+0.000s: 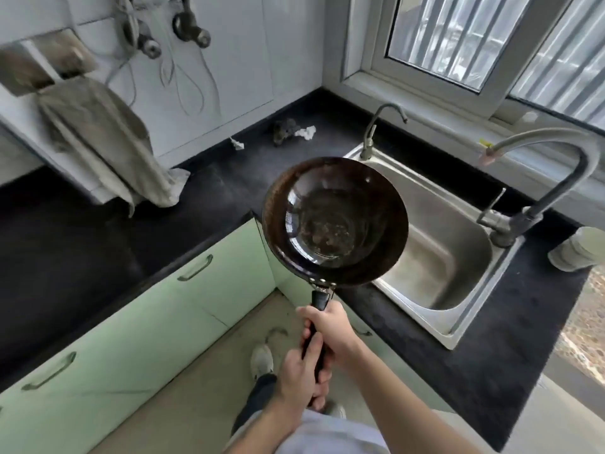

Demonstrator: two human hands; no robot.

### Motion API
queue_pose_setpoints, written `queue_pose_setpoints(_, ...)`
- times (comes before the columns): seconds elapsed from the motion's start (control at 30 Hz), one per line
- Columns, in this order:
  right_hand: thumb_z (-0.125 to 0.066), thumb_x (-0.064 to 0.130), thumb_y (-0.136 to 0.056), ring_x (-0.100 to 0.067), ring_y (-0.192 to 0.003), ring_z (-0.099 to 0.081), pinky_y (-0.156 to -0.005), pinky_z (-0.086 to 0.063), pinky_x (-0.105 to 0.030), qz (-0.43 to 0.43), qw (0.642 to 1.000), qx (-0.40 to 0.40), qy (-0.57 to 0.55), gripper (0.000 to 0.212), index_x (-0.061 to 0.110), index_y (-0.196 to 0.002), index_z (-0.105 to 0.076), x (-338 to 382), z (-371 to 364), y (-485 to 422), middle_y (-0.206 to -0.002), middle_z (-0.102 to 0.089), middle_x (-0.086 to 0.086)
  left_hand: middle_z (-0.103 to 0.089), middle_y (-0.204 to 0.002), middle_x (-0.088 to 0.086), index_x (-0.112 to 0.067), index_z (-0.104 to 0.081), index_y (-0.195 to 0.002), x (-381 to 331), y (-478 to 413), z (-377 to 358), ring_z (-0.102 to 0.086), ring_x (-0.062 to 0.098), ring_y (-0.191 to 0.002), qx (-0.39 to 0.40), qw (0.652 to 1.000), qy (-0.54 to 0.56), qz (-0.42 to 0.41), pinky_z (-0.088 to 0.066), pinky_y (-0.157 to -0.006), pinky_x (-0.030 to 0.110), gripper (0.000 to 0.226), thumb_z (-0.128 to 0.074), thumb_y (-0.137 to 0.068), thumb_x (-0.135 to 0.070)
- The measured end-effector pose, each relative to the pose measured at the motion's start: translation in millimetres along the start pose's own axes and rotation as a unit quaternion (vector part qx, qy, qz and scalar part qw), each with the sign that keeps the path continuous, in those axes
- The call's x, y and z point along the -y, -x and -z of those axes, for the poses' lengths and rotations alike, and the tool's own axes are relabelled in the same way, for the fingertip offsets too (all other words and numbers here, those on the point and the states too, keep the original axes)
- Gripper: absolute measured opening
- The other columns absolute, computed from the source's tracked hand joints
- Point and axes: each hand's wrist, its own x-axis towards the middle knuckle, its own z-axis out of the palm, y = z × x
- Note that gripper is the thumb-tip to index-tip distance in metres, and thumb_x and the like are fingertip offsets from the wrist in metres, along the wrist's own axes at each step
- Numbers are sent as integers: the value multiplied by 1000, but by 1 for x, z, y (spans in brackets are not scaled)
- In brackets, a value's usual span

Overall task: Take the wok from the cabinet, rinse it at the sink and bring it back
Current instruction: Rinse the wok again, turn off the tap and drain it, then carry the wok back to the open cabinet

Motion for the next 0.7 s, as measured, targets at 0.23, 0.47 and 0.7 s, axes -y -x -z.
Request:
queue_pose_setpoints(0.23, -60, 2, -87, -17, -36, -46, -44, -42, -24, -21, 992, 102, 70, 32, 6, -58, -47, -44, -43, 38, -52, -47, -11, -39, -45, 1, -11, -46, -61, 39, 67, 26, -25, 13, -30, -92, 993, 75, 2, -21, -35, 16, 48, -49, -97, -42)
queue_pose_setpoints(0.47, -58, -2, -84, -19, -38, -46, -44, -43, -26, -51, 966, 207, 148, 33, 6, -54, -47, -91, -115, 79, -52, -47, -12, -41, -48, 1, -9, -46, -69, 75, 131, 70, -28, 12, -31, -211, 966, 148, -4, -23, -34, 16, 42, -50, -99, -39)
queue_pose_setpoints(0.7, -58, -4, -85, -19, -40, -46, -46, -47, -29, -65, 926, 308, 209, 34, 7, -55, -47, -158, -196, 147, -52, -45, -9, -38, -44, 1, -8, -45, -60, 136, 207, 130, -30, 15, -29, -308, 929, 202, -39, -24, -37, 19, 49, -47, -100, -36)
